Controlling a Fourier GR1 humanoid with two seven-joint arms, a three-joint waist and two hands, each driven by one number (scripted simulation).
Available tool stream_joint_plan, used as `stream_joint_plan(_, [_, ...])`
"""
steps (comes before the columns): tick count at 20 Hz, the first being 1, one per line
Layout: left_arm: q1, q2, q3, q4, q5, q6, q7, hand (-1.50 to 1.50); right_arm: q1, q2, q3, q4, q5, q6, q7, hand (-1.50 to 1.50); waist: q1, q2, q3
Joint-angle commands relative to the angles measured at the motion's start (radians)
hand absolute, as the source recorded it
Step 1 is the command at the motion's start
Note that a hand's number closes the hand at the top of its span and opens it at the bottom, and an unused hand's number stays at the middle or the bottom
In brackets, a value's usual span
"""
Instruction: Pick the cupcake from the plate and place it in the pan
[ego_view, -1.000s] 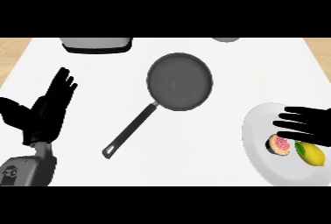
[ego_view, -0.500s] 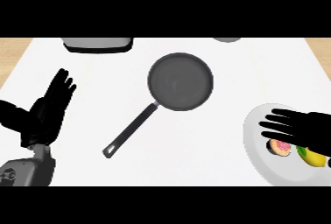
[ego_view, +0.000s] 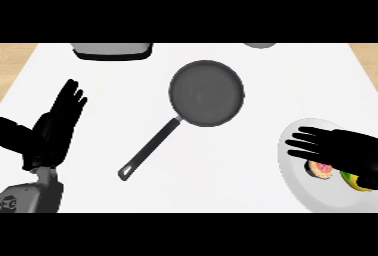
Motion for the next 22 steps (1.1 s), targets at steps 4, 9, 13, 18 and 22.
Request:
stream_joint_plan(4, [-0.050,-0.017,0.021,0.035,-0.015,0.003,0.013,0.00,-0.036,0.091,-0.038,0.119,0.082,-0.018,-0.065,-1.50,-0.001,0.000,0.000])
stream_joint_plan(9, [0.015,-0.028,0.008,0.018,-0.027,-0.027,-0.016,0.00,-0.022,0.164,-0.012,0.109,0.132,0.005,-0.037,-1.50,0.000,0.000,0.000])
stream_joint_plan(13, [-0.067,-0.014,0.025,-0.006,-0.018,-0.015,0.068,0.00,-0.043,0.228,0.003,0.232,0.192,-0.062,-0.039,-1.50,0.002,0.000,0.000])
stream_joint_plan(18, [-0.026,-0.036,0.023,-0.002,-0.036,-0.006,0.034,0.00,0.037,0.215,0.005,0.207,0.191,-0.163,-0.136,1.50,-0.004,-0.001,0.000])
stream_joint_plan(22, [-0.020,-0.073,-0.003,0.057,-0.070,-0.011,-0.046,0.00,-0.060,0.231,-0.045,0.259,0.182,-0.114,-0.194,1.50,-0.002,0.000,0.000])
